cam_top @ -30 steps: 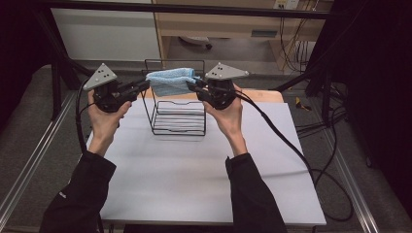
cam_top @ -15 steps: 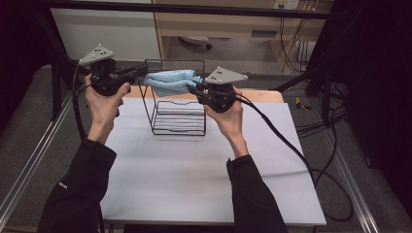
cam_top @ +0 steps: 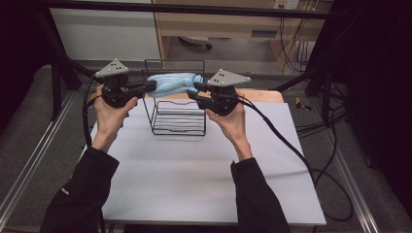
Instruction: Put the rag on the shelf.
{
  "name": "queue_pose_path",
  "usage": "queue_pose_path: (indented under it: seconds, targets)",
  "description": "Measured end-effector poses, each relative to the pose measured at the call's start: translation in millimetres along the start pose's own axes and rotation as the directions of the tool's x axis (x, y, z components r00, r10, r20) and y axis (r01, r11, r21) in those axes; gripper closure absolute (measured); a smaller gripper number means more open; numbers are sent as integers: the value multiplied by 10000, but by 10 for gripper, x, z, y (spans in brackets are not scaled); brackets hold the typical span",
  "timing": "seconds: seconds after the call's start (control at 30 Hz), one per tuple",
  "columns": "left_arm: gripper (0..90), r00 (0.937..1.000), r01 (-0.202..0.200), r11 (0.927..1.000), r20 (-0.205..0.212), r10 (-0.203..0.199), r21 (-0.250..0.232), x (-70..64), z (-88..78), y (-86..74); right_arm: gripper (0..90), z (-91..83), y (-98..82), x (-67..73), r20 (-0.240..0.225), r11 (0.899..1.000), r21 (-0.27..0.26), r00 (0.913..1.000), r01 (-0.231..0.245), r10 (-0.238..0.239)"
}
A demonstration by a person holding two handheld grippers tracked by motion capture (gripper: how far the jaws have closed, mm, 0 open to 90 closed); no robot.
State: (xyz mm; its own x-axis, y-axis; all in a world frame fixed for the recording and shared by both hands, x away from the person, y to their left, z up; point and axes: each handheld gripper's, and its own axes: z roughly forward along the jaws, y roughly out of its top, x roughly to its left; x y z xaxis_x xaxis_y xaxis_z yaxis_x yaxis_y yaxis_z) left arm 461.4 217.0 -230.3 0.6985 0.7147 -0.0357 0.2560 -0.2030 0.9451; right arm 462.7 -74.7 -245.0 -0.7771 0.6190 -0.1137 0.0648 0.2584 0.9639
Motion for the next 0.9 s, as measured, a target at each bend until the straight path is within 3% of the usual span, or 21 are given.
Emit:
queue_pose_path:
  seconds: [0.13, 0.23, 0.43, 0.53, 0.7, 0.9]
  targets:
    - [896, 9998, -178, 9996, -22, 178, 210, -18, 21, -63, 521, -82, 36, 9, -19, 9996, -224, 9999, -164, 164]
    - [897, 9998, -213, 9992, -45, 215, 352, -20, 50, -109, 527, -139, 81, -5, -13, 9981, -439, 9991, -428, 428]
    - [897, 9992, -365, 9979, -154, 374, 534, -24, 103, -194, 733, -88, 126, 14, -303, 9958, -295, 9958, -869, 860]
    - [897, 9983, -505, 9968, -250, 521, 612, -27, 116, -232, 823, -9, 88, 19, -502, 9928, 121, 9915, -1194, 1199]
    - [897, 9982, -498, 9964, -304, 520, 686, -3, 144, -296, 879, 106, -6, 44, -294, 9899, 985, 9940, -1021, 1055]
    - [896, 9978, -515, 9961, -375, 543, 719, 10, 179, -348, 885, 183, -127, 0, 71, 9859, 1140, 9925, -1224, 1223]
